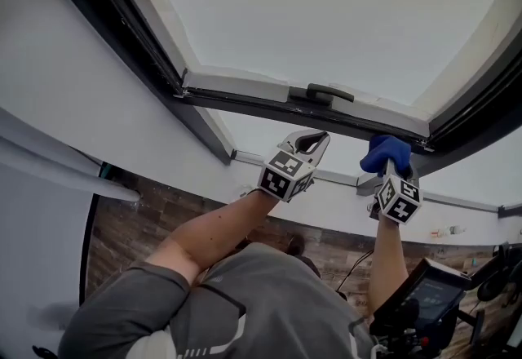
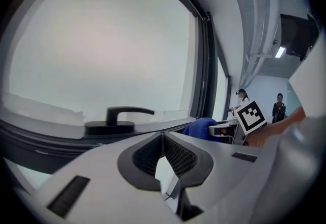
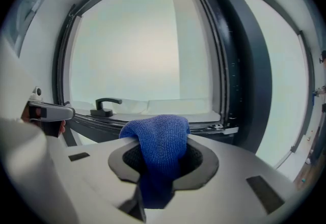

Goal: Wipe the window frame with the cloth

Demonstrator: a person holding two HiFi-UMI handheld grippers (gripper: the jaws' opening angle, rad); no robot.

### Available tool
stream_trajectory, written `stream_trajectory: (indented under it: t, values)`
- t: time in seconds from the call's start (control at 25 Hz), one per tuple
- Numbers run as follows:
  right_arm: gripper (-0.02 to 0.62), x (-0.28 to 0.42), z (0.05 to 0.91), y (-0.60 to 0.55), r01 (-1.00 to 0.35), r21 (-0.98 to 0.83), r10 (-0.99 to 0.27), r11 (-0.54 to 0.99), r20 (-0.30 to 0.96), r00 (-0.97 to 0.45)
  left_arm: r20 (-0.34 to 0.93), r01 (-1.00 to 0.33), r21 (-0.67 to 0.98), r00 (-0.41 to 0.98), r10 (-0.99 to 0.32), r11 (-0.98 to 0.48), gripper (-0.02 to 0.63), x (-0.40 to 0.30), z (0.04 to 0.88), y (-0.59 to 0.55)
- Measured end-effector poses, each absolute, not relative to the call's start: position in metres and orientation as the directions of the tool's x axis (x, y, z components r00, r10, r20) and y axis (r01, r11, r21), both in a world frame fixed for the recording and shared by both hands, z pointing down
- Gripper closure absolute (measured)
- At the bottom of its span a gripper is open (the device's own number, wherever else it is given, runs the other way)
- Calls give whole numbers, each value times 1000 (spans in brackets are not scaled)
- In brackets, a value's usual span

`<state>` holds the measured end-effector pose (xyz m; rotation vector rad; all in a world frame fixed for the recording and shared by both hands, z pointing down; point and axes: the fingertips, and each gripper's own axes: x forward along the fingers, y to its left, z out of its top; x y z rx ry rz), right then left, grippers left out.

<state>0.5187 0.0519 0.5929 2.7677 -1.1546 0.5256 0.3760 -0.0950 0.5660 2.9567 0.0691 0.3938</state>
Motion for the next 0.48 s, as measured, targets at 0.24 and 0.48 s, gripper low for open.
stream_trajectory:
  t: [0.24,0.48]
  values:
    - [477,467,590,-33,-797,-35,-754,-603,352,554,254,-119,174,964,-73,-978,597,315,571,-164]
    - [477,405,587,-116,-882,-16,-826,-471,358,434,239,-237,185,952,-190,-954,597,253,572,-221]
